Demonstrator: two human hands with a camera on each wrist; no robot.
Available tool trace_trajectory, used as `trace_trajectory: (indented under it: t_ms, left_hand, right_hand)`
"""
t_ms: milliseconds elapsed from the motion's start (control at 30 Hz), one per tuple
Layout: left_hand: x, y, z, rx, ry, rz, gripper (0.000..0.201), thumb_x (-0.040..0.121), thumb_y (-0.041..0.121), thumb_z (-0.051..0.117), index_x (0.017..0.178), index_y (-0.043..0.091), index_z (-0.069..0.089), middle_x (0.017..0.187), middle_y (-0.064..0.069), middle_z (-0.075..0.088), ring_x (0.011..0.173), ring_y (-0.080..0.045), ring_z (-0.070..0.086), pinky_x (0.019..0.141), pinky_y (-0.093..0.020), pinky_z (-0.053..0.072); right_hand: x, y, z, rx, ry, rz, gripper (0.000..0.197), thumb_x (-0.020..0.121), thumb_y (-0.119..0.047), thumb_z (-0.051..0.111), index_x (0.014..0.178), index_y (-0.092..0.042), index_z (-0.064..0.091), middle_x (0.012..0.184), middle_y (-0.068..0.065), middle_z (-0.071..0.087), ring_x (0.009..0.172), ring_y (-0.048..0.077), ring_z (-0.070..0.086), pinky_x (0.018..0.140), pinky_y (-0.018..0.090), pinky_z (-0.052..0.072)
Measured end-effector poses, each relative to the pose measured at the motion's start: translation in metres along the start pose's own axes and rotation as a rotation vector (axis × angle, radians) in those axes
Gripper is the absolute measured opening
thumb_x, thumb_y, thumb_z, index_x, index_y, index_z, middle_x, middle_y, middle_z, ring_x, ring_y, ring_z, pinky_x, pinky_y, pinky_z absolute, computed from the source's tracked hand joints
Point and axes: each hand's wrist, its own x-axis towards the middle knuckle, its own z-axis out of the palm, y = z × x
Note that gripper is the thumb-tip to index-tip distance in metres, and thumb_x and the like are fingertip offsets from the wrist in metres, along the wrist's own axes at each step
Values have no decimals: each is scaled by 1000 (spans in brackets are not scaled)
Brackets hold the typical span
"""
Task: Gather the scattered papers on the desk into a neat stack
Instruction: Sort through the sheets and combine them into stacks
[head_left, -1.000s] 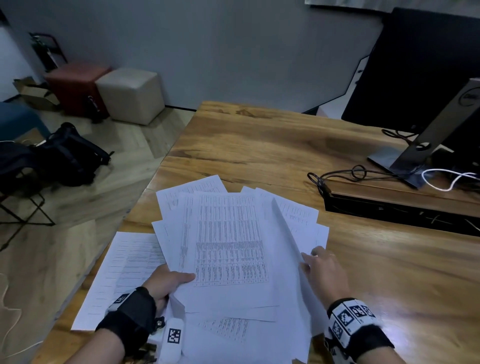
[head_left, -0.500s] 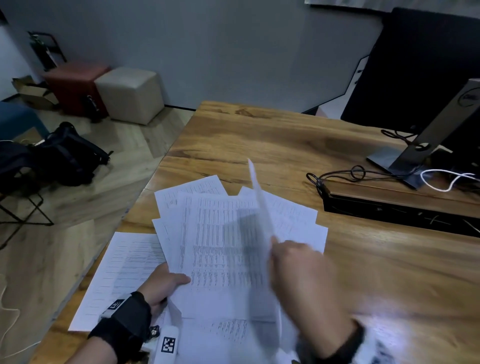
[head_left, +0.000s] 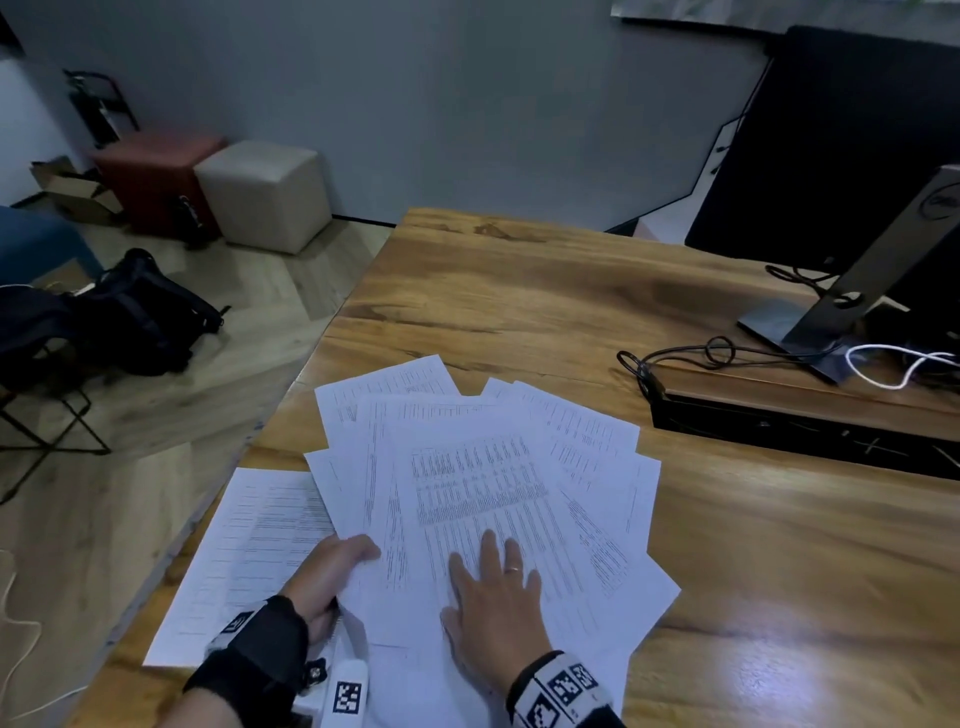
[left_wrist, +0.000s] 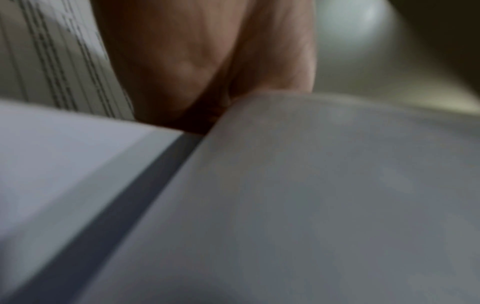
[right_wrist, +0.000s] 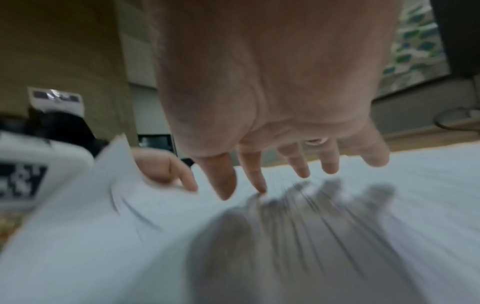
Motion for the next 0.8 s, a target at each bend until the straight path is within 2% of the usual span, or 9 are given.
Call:
trace_trajectory:
  t_ms: [67, 133, 233, 367, 467, 533, 600, 667, 800]
  left_hand:
    - [-4, 5, 5, -57, -15, -18, 28, 93, 16, 61, 114, 2, 71, 110, -21, 76, 106, -40, 71, 92, -45, 54]
    - [-5, 11, 8, -66, -27, -34, 31, 88, 24, 70, 113, 6, 73, 108, -19, 77, 102, -38, 73, 90, -45, 56]
    - [3, 14, 12, -13, 13, -44, 37, 79, 18, 81, 110, 2, 73, 101, -20, 79, 94, -39, 76, 80, -42, 59]
    - [14, 12, 15, 103, 89, -14, 51, 61, 13, 93, 105, -3, 73, 101, -20, 79, 93, -37, 76, 93, -53, 57]
    - [13, 11, 16, 112, 92, 37, 43, 70, 2, 87, 109, -2, 71, 106, -20, 77, 94, -36, 75, 87, -51, 60]
    - [7, 13, 13, 81, 75, 69, 37, 79, -3, 80, 115, 1, 69, 106, -17, 78, 93, -35, 75, 78, -44, 62]
    - [0, 15, 4, 75, 44, 108, 39, 83, -2, 76, 120, 6, 68, 108, -13, 78, 96, -33, 75, 77, -41, 61]
    - [-5, 16, -6, 80, 9, 149, 40, 85, 0, 75, 123, 11, 67, 111, -9, 78, 99, -31, 75, 80, -42, 60]
    - [-14, 18, -22, 65, -18, 203, 46, 84, 5, 78, 127, 14, 65, 115, -9, 77, 101, -31, 75, 84, -46, 58]
  right_hand:
    - [0, 3, 6, 44, -43, -18, 51, 87, -47, 49, 133, -25, 54, 149, 18, 46, 128, 48, 50, 85, 65, 49]
    - [1, 1, 11, 40, -64, -11, 47, 82, -48, 43, 120, -26, 60, 132, 11, 62, 111, 40, 65, 69, 52, 57]
    - [4, 5, 3, 95, 14, -180, 47, 100, -34, 31, 145, -21, 35, 155, 7, 35, 138, 39, 36, 99, 55, 41]
    - [6, 17, -10, 378, 38, -313, 47, 105, -22, 29, 152, -24, 28, 161, -3, 26, 147, 20, 26, 119, 36, 24]
    - [19, 42, -12, 508, 223, -120, 48, 101, -12, 35, 148, -24, 39, 157, -5, 33, 147, 17, 27, 121, 33, 18]
    - [32, 70, -13, 333, 454, 129, 47, 92, -5, 43, 137, -15, 50, 145, 7, 46, 137, 30, 40, 112, 40, 33]
    - [39, 94, -14, 272, 369, 406, 50, 93, -25, 49, 141, -12, 40, 147, 13, 38, 136, 34, 35, 107, 44, 37]
    - [41, 108, -18, 225, 184, 520, 81, 91, -55, 53, 150, -10, 22, 156, 15, 23, 142, 36, 24, 108, 48, 35]
    - [45, 114, -23, 175, 153, 550, 83, 80, -67, 61, 136, -11, 37, 135, 8, 47, 126, 28, 46, 98, 40, 44]
